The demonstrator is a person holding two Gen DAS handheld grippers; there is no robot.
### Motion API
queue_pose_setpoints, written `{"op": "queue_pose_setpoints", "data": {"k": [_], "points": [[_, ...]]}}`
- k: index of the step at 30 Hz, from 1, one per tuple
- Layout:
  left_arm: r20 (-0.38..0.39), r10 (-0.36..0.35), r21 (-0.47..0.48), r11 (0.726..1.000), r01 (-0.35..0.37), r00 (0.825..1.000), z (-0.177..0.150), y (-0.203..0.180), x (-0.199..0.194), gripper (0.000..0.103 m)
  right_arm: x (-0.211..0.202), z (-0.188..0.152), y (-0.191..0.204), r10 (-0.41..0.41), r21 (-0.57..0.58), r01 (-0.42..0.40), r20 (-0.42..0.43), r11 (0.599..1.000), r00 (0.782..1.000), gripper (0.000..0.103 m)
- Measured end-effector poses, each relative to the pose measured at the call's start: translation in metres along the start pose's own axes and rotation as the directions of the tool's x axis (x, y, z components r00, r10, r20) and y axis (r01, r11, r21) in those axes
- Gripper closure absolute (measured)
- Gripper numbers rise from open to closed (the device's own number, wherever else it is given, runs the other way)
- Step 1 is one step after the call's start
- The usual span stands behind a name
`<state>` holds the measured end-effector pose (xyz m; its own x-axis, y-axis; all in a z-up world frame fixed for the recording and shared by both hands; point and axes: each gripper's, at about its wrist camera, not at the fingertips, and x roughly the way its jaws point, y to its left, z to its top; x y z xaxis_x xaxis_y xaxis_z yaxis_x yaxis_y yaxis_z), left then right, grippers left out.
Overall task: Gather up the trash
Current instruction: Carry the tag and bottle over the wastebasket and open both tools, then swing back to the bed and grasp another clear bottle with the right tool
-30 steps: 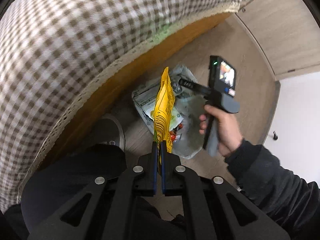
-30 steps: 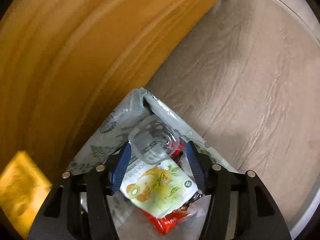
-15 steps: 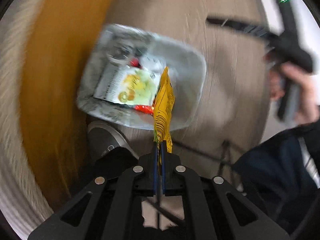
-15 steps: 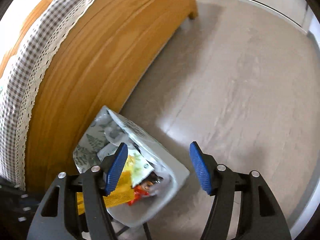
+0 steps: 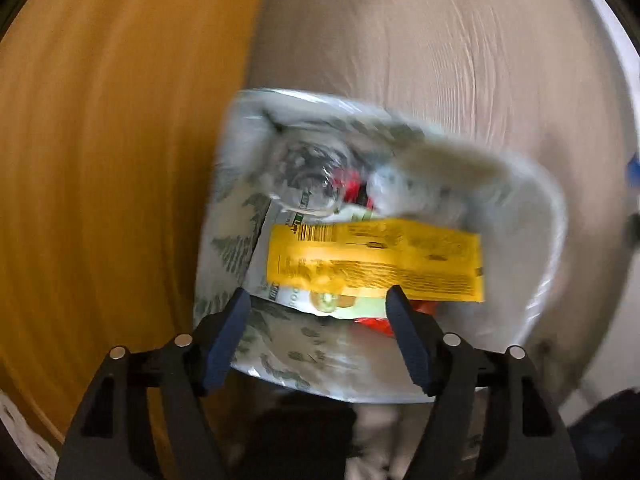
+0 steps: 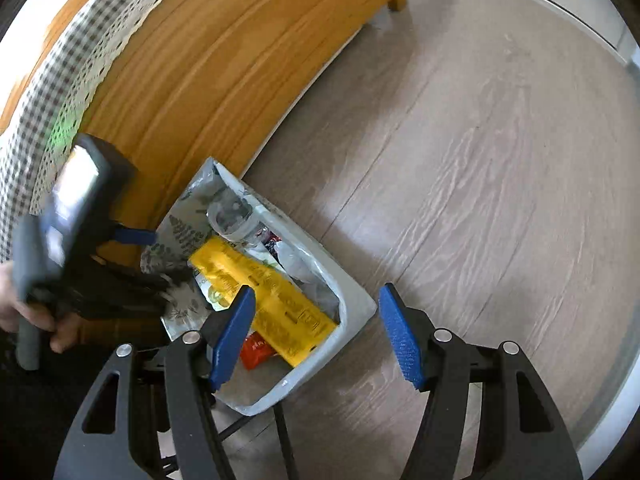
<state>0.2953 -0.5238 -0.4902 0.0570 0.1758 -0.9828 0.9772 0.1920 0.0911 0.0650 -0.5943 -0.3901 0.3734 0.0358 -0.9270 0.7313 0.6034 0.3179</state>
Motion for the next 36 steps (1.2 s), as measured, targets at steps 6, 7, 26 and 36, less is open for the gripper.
{"op": "queue_pose_setpoints", "data": {"k": [6, 7, 26, 36], "points": [[0.015, 0.033, -0.033, 0.999, -0.033, 0.999, -0.020, 0.024, -0.024, 0.035, -0.002, 0.016, 0.018, 0.015, -0.032, -0.014, 0.011, 0.999, 1.000, 0.041], [0.027, 0.035, -0.034, 0.999, -0.034, 0.999, -0.022, 0.026, -0.028, 0.035, -0.005, 0.017, 0.023, 0.012, -0.047, -0.012, 0.018, 0.999, 1.000, 0.041], [0.508, 0.074, -0.297, 0.950, 0.094, 0.858, -0.156, 0.095, -0.223, 0.035, -0.057, 0.015, 0.142, -0.122, -0.387, 0.170, 0.146, 0.906, 0.982, 0.041], [0.717, 0.380, -0.625, 0.721, 0.298, 0.585, -0.345, 0.226, -0.301, 0.020, -0.122, 0.016, 0.291, 0.103, -0.604, 0.096, 0.286, 0.791, 0.953, 0.034]]}}
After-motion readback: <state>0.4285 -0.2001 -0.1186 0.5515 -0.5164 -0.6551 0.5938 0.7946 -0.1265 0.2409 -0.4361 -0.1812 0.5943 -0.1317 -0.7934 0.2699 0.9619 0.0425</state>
